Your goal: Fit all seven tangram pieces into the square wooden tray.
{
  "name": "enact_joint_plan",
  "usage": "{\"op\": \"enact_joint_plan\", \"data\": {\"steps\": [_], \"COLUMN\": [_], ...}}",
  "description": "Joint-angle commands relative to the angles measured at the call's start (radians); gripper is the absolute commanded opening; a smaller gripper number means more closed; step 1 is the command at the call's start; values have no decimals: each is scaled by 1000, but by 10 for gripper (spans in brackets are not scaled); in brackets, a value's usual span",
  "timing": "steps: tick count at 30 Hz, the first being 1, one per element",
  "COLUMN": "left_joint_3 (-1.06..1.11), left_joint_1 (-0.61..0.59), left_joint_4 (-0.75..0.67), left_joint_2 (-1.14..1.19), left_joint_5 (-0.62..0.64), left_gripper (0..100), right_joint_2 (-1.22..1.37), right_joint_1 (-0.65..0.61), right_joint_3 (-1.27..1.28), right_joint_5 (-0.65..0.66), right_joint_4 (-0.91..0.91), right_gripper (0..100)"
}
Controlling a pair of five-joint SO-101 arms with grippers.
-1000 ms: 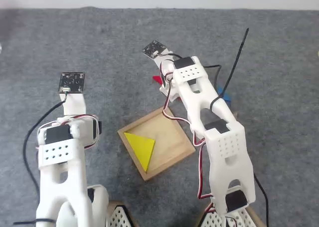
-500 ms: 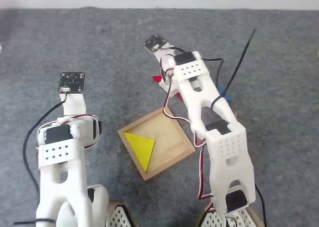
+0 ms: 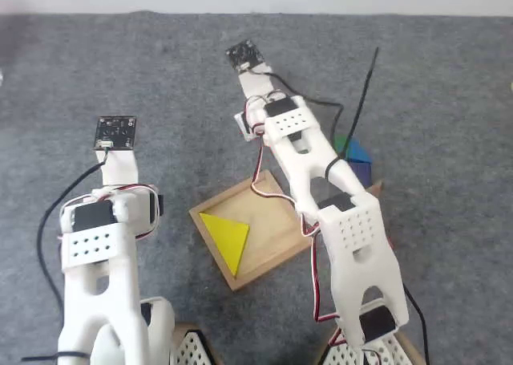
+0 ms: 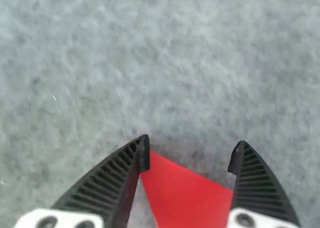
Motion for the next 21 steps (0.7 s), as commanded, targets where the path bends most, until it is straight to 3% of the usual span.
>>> {"op": "enact_joint_plan", "data": {"steps": [1,9,17,21], "left_joint_3": [-2,-2,-1,7], "left_joint_1": [2,2,2,9], "left_joint_4": [-15,-14,-14,-17], "left_joint_2": [-28,-28,-28,-28], "left_joint_5": [11,11,11,11], "left_gripper": [166,166,166,166], "right_joint_2": [21,-2,-27,-110], "right_joint_1": [-5,51,61,62], "right_joint_3": [-60,-233,-279,-333], "right_joint_5": [-8,9,23,221], "right_joint_4": [24,375,427,499], "right_gripper": [270,268,267,268]}}
